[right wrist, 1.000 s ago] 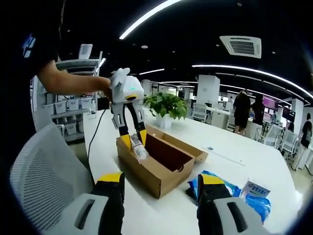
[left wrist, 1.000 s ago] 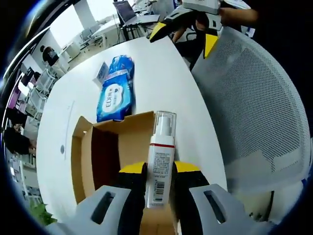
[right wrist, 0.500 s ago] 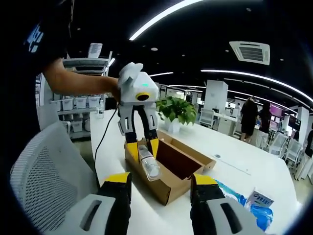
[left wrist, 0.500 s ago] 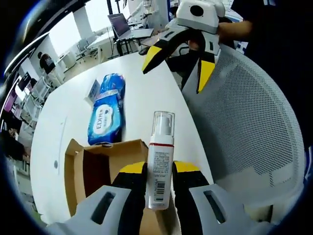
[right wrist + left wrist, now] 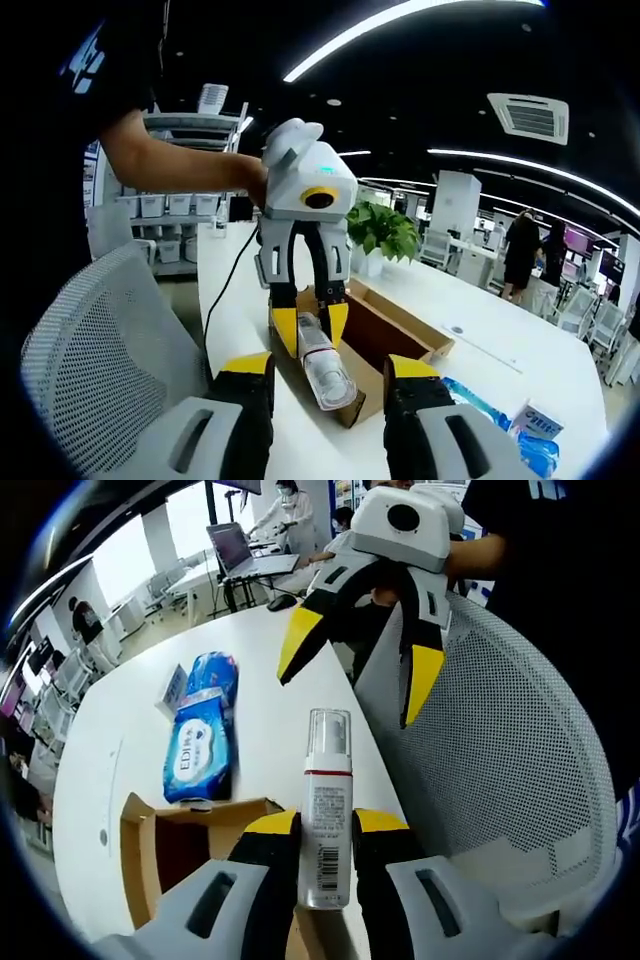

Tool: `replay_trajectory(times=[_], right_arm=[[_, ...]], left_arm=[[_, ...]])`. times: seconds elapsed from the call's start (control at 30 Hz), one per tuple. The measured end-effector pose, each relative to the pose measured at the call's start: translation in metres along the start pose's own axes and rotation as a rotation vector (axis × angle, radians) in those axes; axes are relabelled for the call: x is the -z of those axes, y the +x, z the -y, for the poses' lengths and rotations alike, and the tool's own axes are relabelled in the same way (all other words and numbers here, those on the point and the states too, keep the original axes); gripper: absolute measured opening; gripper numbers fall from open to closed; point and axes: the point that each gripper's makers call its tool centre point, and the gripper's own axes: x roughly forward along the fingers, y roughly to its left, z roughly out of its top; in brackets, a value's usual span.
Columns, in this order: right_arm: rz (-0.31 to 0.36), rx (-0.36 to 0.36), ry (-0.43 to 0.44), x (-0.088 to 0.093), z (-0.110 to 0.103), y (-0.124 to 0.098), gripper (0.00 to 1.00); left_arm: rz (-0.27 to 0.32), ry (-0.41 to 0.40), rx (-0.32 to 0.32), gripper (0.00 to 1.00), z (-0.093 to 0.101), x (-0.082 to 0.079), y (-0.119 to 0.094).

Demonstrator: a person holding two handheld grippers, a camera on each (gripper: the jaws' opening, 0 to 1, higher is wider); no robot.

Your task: Operate the shoe box by opening the lid, removing the specified soft item, and placing it in the target area until the item is outside and the box remains undamaged.

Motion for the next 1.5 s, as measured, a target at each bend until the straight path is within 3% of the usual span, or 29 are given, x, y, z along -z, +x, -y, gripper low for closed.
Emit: replay_trajectory(times=[0.33,0.63,0.8,0.9,1.33,1.5], right_arm=[[-0.026,-0.025,-0.009,0.007,-0.003,0.0,0.35],[-0.042,-0.027,-0.001,0.013,-0.002,-0.003,0.27],[-0.034,-0.033,0.001,0.011,-0.004,-0.003,0.23],[-0.038,-0.039,-0.008,0.012,-0.007,-0.002,0.21],[-0.061,-0.087,-0.066,0.012,-0.018,-0.002,0.16],[-0.076,-0.091,-0.062,0.013,-0.017,-0.002,0.15]], left_arm=[[0.034,0.022,0.031,0.19,0.006,-0.01,0.004],[0.114,0.042,0.062,0.19,0.013,-0.023,-0.001],[0.129,0.062,0.069,0.19,0.015,-0.025,0.0],[0.181,0.038,0.08,0.19,0.016,-0.031,-0.002],[0.172,0.087,0.088,0.2,0.017,-0.023,0.003],[0.177,0.051,0.094,0.2,0.017,-0.024,0.005]])
